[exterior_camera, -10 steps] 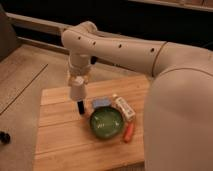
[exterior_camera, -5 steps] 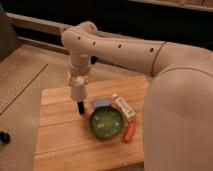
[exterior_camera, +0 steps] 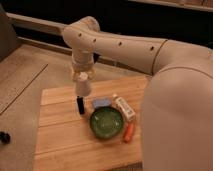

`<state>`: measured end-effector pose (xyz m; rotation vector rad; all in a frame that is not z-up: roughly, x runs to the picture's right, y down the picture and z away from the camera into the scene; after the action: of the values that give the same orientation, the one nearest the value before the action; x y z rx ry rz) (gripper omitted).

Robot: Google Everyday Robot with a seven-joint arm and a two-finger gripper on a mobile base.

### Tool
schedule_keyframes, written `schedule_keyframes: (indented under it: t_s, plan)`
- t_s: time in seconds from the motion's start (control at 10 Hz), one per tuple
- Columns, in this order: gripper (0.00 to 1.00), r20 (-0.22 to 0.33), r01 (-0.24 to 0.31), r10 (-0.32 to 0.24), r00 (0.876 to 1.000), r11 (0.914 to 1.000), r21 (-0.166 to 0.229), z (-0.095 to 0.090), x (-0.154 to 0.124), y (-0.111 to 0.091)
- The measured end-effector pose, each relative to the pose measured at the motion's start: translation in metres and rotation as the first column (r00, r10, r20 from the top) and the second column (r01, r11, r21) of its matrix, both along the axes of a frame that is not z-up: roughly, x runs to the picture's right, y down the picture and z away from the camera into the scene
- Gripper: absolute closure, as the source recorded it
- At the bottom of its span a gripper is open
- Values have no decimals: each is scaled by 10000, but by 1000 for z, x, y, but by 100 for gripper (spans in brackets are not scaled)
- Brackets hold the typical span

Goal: Place the ceramic cup over the eraser

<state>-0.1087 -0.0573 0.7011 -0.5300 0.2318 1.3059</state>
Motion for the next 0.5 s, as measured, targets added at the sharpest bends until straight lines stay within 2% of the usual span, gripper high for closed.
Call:
schedule_keyframes:
  t_s: [0.2, 0.5]
  plan:
    - [100, 136, -203, 205, 9997, 9997, -121, 7, -4, 3]
    - [100, 458, -501, 525, 9976, 9974, -521, 19, -17, 16]
